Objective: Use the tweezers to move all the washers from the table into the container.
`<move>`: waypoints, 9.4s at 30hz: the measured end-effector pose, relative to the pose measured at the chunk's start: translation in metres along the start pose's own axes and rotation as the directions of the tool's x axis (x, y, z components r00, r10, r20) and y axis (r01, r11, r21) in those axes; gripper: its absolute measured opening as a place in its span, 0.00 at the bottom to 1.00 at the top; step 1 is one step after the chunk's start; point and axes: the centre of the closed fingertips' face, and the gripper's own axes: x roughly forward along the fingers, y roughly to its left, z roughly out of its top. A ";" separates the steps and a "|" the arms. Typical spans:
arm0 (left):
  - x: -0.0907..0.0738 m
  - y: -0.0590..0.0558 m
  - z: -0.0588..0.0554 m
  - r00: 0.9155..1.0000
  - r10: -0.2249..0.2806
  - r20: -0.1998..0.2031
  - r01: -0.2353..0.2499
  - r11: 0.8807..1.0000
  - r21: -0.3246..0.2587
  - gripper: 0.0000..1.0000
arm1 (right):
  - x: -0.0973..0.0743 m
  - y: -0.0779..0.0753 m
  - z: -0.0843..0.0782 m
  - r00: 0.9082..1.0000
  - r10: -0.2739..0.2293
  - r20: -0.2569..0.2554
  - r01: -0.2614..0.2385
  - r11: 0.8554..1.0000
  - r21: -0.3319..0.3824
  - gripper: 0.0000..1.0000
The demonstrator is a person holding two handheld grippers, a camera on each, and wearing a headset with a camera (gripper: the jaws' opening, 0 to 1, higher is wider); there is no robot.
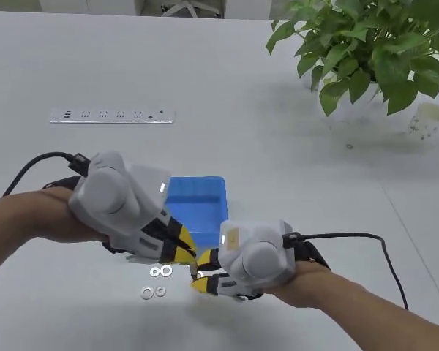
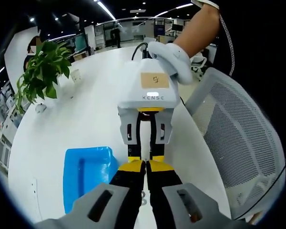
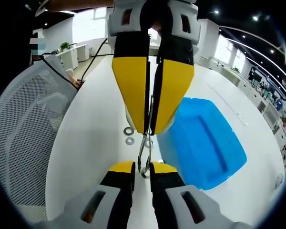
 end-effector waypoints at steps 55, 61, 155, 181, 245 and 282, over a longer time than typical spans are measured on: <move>0.002 0.006 0.002 1.000 0.008 -0.009 -0.008 1.000 -0.006 0.06 | -0.004 -0.003 0.002 1.000 -0.017 0.011 0.015 0.991 0.135 0.09; -0.002 0.006 0.006 1.000 0.017 -0.009 -0.017 1.000 0.000 0.06 | -0.009 -0.002 0.006 1.000 -0.021 0.011 0.019 0.992 0.126 0.09; -0.026 0.107 -0.008 0.989 0.141 -0.048 -0.140 0.990 0.033 0.06 | 0.006 -0.117 0.018 0.998 -0.058 -0.003 0.058 0.997 0.058 0.10; -0.021 0.102 -0.015 0.987 0.146 -0.071 -0.143 0.989 0.034 0.06 | 0.011 -0.112 0.011 0.998 -0.049 -0.026 0.050 0.997 0.052 0.11; -0.061 0.028 0.036 0.984 0.154 -0.089 -0.150 0.987 0.052 0.06 | -0.037 -0.045 0.063 0.991 -0.116 0.074 0.117 0.993 -0.012 0.10; -0.029 0.012 0.005 0.987 0.121 -0.108 -0.119 0.993 0.025 0.06 | -0.007 -0.023 0.032 0.997 -0.068 0.046 0.067 0.998 0.012 0.11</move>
